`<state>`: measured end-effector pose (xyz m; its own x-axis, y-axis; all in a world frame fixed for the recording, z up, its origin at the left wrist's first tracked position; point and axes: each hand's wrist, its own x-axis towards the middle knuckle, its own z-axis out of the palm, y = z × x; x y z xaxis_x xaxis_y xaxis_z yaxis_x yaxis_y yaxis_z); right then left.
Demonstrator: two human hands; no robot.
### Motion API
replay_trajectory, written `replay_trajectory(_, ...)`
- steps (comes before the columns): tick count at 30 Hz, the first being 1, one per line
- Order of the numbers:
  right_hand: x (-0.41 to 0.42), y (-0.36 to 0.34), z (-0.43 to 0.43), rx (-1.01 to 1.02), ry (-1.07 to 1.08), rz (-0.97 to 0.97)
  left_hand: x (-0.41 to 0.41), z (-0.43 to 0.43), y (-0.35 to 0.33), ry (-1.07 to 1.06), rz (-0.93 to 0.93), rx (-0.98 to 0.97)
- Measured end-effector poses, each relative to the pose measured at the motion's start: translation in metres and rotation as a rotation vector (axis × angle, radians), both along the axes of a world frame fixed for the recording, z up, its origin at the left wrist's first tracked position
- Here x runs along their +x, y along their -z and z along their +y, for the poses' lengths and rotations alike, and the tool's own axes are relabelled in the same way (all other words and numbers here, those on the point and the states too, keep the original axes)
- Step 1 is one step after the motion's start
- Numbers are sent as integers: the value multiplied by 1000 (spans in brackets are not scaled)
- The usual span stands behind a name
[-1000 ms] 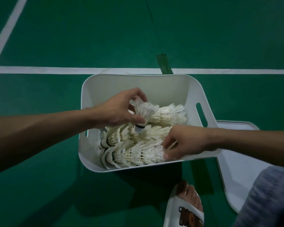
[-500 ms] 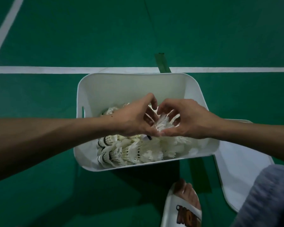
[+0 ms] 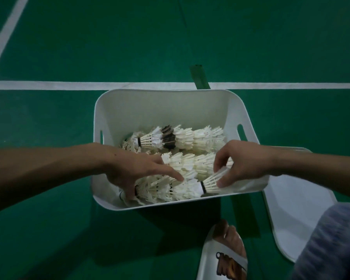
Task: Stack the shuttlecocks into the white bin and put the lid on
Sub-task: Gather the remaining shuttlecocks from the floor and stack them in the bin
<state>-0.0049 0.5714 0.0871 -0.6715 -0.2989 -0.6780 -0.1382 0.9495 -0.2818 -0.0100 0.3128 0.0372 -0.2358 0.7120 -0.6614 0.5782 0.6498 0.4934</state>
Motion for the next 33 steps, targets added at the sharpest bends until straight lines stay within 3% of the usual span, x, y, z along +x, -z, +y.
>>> replay_trajectory(5,14,10,-12,-49,124,86,0,0,9,-14,47,78)
replay_trajectory(11,19,7,-21,-81,173,-74,-1,6,11,9,71,94)
replay_trajectory(21,19,21,-23,-367,689,-298,-3,4,12,20,88,70)
replay_trajectory(27,25,31,-25,-295,596,-271,-5,10,15,57,99,47)
replay_trajectory(31,13,16,-20,-183,224,-174,-6,6,17,20,85,81)
replay_trajectory(33,6,5,-19,-163,157,-168,-6,4,16,8,89,94)
